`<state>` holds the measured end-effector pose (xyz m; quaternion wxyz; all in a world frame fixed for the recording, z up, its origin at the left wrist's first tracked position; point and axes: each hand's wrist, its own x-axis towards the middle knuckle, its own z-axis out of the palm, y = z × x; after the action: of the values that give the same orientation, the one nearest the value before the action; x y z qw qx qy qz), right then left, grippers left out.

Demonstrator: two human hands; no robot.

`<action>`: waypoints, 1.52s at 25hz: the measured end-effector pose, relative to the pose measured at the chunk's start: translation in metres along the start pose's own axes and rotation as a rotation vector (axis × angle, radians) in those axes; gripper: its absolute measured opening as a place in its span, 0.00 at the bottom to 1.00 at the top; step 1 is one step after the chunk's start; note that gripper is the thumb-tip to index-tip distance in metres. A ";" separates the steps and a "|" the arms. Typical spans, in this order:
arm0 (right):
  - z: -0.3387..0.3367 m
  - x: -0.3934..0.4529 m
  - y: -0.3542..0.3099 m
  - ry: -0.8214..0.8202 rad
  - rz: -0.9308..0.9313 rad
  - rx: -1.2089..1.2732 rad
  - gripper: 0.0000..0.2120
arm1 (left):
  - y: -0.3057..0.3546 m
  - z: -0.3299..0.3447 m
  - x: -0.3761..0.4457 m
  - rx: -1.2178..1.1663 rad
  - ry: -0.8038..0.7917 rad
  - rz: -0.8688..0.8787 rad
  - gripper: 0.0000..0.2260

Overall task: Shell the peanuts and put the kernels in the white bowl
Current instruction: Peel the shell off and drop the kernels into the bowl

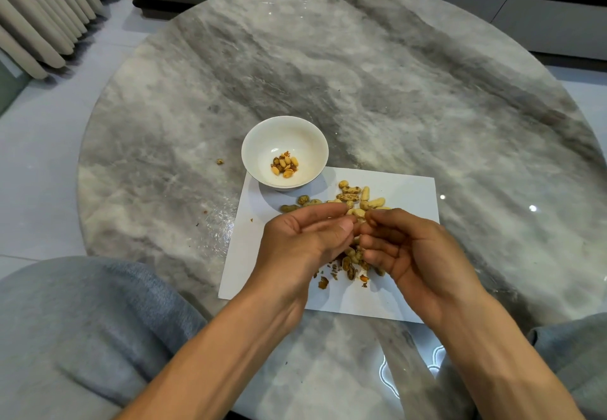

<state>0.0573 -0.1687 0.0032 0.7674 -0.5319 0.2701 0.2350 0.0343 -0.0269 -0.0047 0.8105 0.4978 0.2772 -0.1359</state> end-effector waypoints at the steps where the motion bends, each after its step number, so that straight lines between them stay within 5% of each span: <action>1: -0.001 0.000 0.000 0.012 0.021 0.045 0.09 | 0.001 0.000 0.000 -0.042 0.013 -0.007 0.09; 9: 0.009 -0.005 0.015 0.015 -0.211 -0.266 0.14 | -0.002 -0.002 0.005 -0.020 0.086 -0.045 0.06; 18: 0.018 -0.014 0.023 -0.033 -0.541 -0.531 0.07 | -0.003 -0.001 0.004 -0.072 0.091 0.015 0.02; 29: 0.010 -0.004 0.015 0.125 -0.282 -0.396 0.09 | -0.001 -0.003 0.006 -0.064 0.066 -0.076 0.09; 38: 0.011 -0.007 0.012 0.092 -0.245 -0.451 0.07 | -0.008 -0.002 0.007 0.044 0.030 -0.040 0.04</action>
<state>0.0460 -0.1550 0.0027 0.6389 -0.7285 0.1792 0.1702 0.0355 -0.0278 -0.0151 0.7923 0.5118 0.2961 -0.1506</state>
